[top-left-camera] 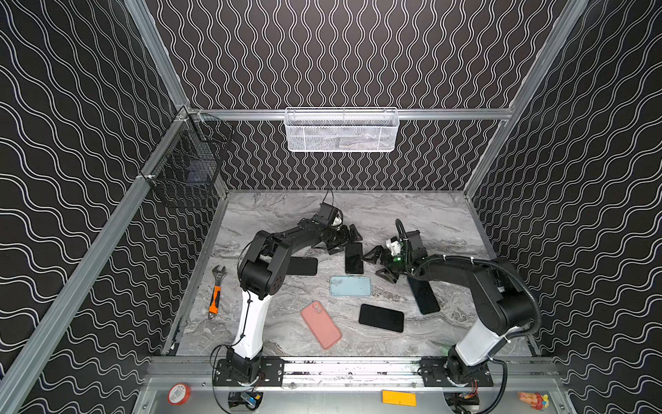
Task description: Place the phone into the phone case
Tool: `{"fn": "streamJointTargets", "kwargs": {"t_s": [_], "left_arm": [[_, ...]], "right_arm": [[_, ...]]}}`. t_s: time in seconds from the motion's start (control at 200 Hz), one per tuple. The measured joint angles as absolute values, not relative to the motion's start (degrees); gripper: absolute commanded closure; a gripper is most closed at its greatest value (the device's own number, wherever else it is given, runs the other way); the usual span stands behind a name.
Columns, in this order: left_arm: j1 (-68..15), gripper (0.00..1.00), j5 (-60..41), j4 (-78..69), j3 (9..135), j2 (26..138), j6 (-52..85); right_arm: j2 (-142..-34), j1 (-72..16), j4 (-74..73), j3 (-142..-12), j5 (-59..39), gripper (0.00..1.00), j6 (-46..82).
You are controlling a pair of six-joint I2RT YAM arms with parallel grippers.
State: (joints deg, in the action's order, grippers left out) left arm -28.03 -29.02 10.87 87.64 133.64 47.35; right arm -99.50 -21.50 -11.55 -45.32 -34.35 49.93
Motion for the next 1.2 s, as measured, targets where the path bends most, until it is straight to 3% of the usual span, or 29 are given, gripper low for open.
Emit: {"fn": "streamJointTargets", "kwargs": {"t_s": [0.731,1.051,1.201], "left_arm": [[-28.58,0.01,-31.88,7.62,99.13,142.15,49.45],[-20.91,0.01,-25.71,16.60,98.78,128.46,47.29],[-21.28,0.01,-23.66,21.65,88.53,120.53,46.15]], "right_arm": [[-108.09,-28.10,-30.68,-47.31,-36.45,0.00,59.33],[-94.65,-26.00,-16.56,-48.73,-33.52,0.00,49.17],[-92.40,-20.71,-5.80,-51.81,-31.09,0.00,41.85]]}}
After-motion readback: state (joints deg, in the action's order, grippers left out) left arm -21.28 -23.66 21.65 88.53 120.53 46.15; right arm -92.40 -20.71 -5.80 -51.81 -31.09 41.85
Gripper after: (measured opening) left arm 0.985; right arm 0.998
